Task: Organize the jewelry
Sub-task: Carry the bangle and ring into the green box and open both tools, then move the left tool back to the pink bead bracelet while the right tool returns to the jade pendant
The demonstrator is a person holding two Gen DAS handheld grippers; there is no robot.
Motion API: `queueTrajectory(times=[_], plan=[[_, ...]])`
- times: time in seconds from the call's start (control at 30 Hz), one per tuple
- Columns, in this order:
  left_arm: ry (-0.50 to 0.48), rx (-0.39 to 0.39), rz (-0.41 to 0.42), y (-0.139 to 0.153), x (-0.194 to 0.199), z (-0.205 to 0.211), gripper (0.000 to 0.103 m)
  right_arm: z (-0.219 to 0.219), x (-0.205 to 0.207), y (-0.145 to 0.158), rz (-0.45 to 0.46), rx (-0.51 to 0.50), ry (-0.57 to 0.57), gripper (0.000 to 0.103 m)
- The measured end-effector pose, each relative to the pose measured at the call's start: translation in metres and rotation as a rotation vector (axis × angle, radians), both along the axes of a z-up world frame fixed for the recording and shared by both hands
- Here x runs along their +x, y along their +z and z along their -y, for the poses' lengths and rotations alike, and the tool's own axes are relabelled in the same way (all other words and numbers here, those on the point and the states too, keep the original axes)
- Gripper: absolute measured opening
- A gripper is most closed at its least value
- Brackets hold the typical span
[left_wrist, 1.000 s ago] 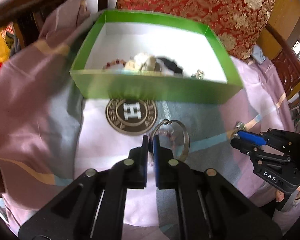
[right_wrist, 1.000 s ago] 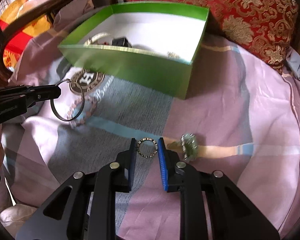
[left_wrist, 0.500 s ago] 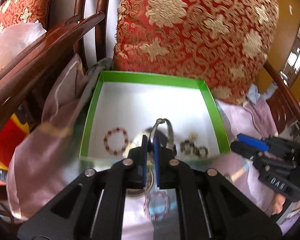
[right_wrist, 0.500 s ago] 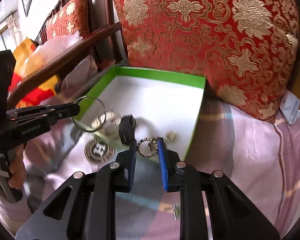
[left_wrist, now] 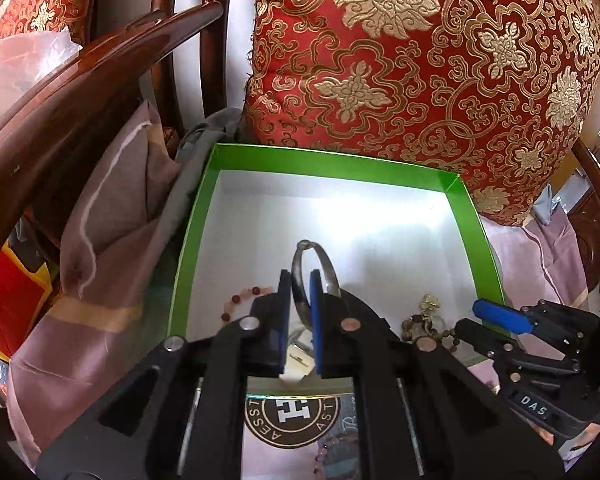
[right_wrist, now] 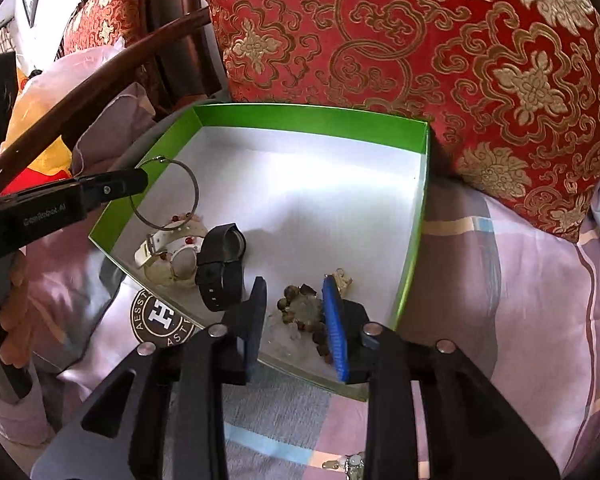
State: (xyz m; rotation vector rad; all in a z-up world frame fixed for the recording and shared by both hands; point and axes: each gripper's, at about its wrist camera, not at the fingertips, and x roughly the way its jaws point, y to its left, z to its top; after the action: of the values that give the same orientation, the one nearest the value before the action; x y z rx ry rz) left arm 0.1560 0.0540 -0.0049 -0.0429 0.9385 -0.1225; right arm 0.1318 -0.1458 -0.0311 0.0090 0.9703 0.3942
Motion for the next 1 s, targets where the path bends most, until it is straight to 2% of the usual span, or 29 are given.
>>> queueTrajectory(times=[0.07, 0.2, 0.27, 0.4, 0.57, 0.77, 0.87, 1.0], plan=[[0.003, 0.001, 0.006, 0.002, -0.002, 0.000, 0.008, 0.003, -0.002, 0.004, 0.005, 0.007, -0.006, 0.030], [0.010, -0.001, 0.028, 0.014, -0.010, -0.003, 0.015, 0.009, -0.010, 0.017, 0.026, 0.034, -0.012, 0.039], [0.016, 0.002, 0.034, 0.020, -0.016, -0.003, 0.021, 0.013, -0.016, 0.025, 0.046, 0.033, -0.020, 0.039], [-0.001, 0.022, 0.029, 0.025, -0.038, 0.002, 0.022, 0.025, -0.030, 0.036, 0.059, 0.035, -0.038, 0.039], [-0.054, 0.062, -0.054, -0.007, -0.078, 0.016, 0.031, 0.047, -0.052, 0.019, 0.005, 0.008, -0.073, 0.039], [-0.101, 0.067, -0.216, -0.064, -0.103, 0.030, 0.031, 0.061, -0.074, -0.033, -0.134, -0.048, -0.083, 0.039], [-0.113, 0.076, -0.256, -0.078, -0.108, 0.037, 0.031, 0.058, -0.079, -0.046, -0.168, -0.057, -0.062, 0.039], [-0.124, 0.123, -0.251, -0.085, -0.112, 0.047, 0.031, 0.044, -0.083, -0.054, -0.175, -0.102, -0.031, 0.039]])
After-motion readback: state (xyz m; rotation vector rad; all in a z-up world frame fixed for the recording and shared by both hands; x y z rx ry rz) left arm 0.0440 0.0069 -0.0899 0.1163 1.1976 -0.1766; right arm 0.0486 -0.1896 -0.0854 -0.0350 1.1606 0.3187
